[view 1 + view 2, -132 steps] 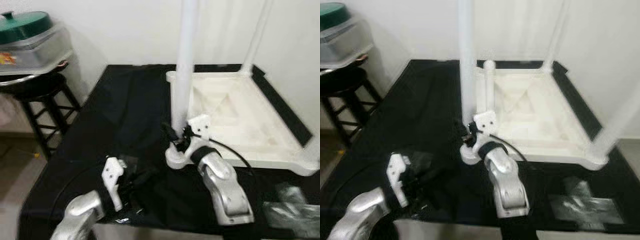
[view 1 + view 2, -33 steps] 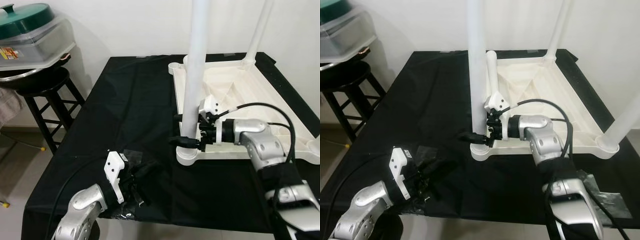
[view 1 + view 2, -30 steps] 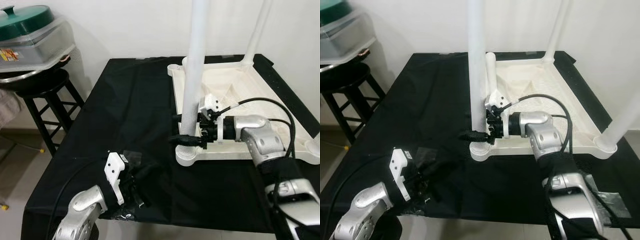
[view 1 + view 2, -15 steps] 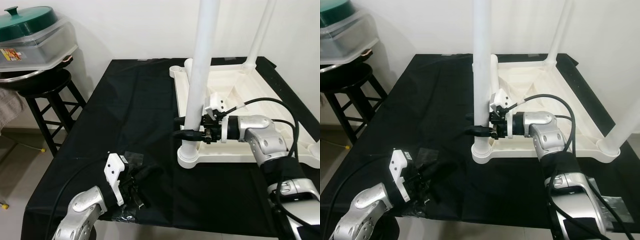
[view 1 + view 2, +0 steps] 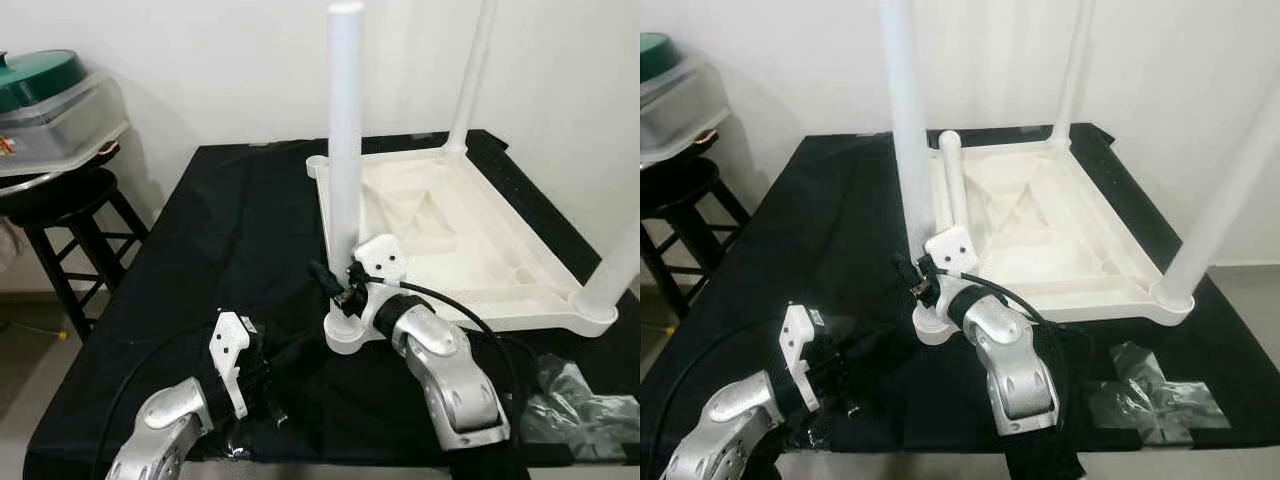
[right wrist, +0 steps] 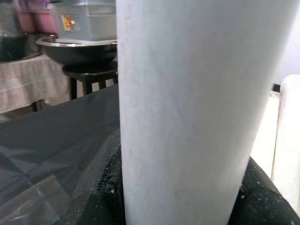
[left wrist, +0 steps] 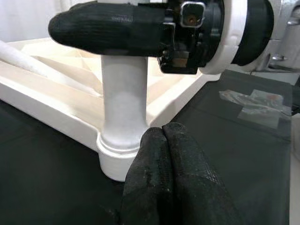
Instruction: Building children table
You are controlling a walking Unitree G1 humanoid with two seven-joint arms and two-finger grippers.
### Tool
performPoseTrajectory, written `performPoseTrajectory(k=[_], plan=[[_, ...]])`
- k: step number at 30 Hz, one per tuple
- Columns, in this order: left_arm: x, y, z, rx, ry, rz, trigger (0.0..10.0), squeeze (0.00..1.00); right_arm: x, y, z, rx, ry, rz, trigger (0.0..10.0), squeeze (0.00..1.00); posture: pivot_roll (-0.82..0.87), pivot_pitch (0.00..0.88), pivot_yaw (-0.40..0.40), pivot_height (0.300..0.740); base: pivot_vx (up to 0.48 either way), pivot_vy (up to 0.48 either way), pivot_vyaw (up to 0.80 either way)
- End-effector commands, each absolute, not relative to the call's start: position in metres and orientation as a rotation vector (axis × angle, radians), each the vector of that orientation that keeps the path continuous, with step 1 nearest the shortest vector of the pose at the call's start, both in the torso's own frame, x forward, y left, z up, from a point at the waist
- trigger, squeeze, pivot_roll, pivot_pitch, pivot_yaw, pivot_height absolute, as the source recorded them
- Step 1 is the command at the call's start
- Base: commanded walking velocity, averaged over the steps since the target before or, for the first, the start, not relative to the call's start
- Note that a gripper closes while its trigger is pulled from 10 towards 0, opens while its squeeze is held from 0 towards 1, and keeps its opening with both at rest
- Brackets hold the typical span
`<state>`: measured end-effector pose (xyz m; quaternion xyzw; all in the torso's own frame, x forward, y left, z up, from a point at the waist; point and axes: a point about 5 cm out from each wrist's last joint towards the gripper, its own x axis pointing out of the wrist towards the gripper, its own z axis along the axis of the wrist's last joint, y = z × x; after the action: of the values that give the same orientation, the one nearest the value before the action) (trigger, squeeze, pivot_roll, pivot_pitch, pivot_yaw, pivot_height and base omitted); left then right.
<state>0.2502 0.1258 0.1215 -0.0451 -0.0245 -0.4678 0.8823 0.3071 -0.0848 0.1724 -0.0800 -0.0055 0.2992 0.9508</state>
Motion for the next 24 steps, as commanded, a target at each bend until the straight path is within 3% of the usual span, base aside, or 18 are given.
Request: performPoseTrajectory(k=[1, 2, 10, 11, 12, 13, 14, 18, 23, 24], plan=[[0.249, 0.128, 0.117, -0.103, -0.033, -0.955, 10.0, 0.0, 0.303, -0.098, 0.125, -0.211, 0.258, 0.586, 10.0, 0.0, -0.02, 0.112, 0.053, 0.74, 0.0, 0.0, 0.0], [0.248, 0.128, 0.117, -0.104, -0.034, -0.951, 10.0, 0.0, 0.305, -0.096, 0.13, -0.202, 0.252, 0.627, 10.0, 1.0, -0.01, 0.11, 0.05, 0.74, 0.0, 0.0, 0.0], [0.248, 0.127, 0.116, -0.105, -0.031, -0.96, 10.0, 0.0, 0.311, -0.088, 0.164, -0.223, 0.14, 0.771, 10.0, 1.0, -0.01, 0.101, 0.051, 0.74, 0.0, 0.0, 0.0], [0.248, 0.126, 0.116, -0.105, -0.031, -0.961, 10.0, 0.0, 0.314, -0.089, 0.173, -0.252, 0.096, 0.854, 10.0, 0.94, -0.01, 0.1, 0.051, 0.74, 0.0, 0.0, 0.0], [0.249, 0.126, 0.117, -0.104, -0.032, -0.961, 10.0, 0.0, 0.318, -0.091, 0.181, -0.3, 0.055, 0.922, 10.0, 0.25, -0.01, 0.099, 0.051, 0.74, 0.0, 0.0, 0.0], [0.249, 0.126, 0.117, -0.104, -0.032, -0.961, 10.0, 0.0, 0.318, -0.091, 0.181, -0.3, 0.055, 0.922, 10.0, 0.25, -0.01, 0.099, 0.051, 0.74, 0.0, 0.0, 0.0], [0.249, 0.126, 0.117, -0.103, -0.034, -0.959, 10.0, 0.0, 0.321, -0.094, 0.187, -0.324, 0.03, 0.987, 10.0, 0.03, -0.01, 0.099, 0.051, 0.74, 0.0, 0.0, 0.0], [0.25, 0.124, 0.117, -0.096, -0.039, -0.951, 10.0, 0.0, 0.333, -0.108, 0.201, -0.342, 0.028, 1.119, 10.0, 0.0, 0.01, 0.094, 0.041, 0.74, 0.0, 0.0, 0.0], [0.249, 0.124, 0.117, -0.095, -0.04, -0.95, 10.0, 0.0, 0.345, -0.116, 0.209, -0.328, 0.041, 1.156, 10.0, 0.0, 0.01, 0.094, 0.038, 0.74, 0.0, 0.0, 0.0], [0.249, 0.123, 0.117, -0.095, -0.04, -0.95, 10.0, 0.0, 0.348, -0.118, 0.211, -0.314, 0.04, 1.162, 7.3, 0.0, 0.01, 0.094, 0.038, 0.74, 0.0, 0.0, 0.0]])
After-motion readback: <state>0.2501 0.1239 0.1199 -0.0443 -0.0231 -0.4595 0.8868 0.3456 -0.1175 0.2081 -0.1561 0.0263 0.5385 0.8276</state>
